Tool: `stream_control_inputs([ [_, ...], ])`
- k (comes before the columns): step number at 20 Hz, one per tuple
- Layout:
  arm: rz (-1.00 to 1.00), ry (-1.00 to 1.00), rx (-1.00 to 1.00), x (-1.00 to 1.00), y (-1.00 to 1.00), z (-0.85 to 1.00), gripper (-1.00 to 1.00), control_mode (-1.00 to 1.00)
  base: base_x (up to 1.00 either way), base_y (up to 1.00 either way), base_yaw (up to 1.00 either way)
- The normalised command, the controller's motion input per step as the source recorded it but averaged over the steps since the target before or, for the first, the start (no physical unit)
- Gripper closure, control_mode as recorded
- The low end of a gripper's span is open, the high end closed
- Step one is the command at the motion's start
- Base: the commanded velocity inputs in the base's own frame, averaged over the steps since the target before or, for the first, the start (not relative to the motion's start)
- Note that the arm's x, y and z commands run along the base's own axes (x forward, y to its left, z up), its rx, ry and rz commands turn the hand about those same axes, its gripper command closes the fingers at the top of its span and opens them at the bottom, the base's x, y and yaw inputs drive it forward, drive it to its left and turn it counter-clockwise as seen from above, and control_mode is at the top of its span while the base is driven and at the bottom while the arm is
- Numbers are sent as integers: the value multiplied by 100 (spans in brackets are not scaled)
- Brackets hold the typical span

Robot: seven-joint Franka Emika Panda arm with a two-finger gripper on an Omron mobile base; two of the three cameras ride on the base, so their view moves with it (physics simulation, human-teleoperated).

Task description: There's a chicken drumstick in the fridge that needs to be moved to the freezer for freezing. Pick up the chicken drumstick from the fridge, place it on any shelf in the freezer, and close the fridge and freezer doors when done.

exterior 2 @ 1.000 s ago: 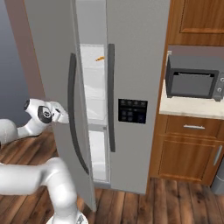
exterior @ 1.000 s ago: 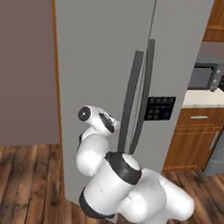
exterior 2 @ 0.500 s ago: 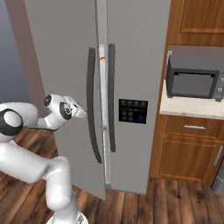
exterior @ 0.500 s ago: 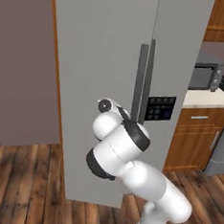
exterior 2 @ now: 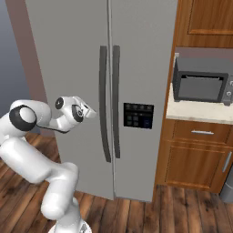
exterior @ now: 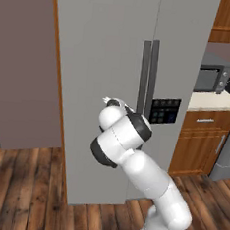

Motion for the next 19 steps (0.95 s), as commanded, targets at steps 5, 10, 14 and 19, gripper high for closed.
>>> stream_control_inputs([
  [5, 4, -4, 0, 98, 0, 3, -100, -100, 0, 0, 0],
  [10, 5, -1, 0, 91, 0, 7, -100, -100, 0, 0, 0],
  [14, 5, 0, 0, 36, 1, 28, -100, -100, 0, 0, 0],
  [19, 2, 0, 0, -4, 0, 64, -100, -100, 0, 0, 0],
])
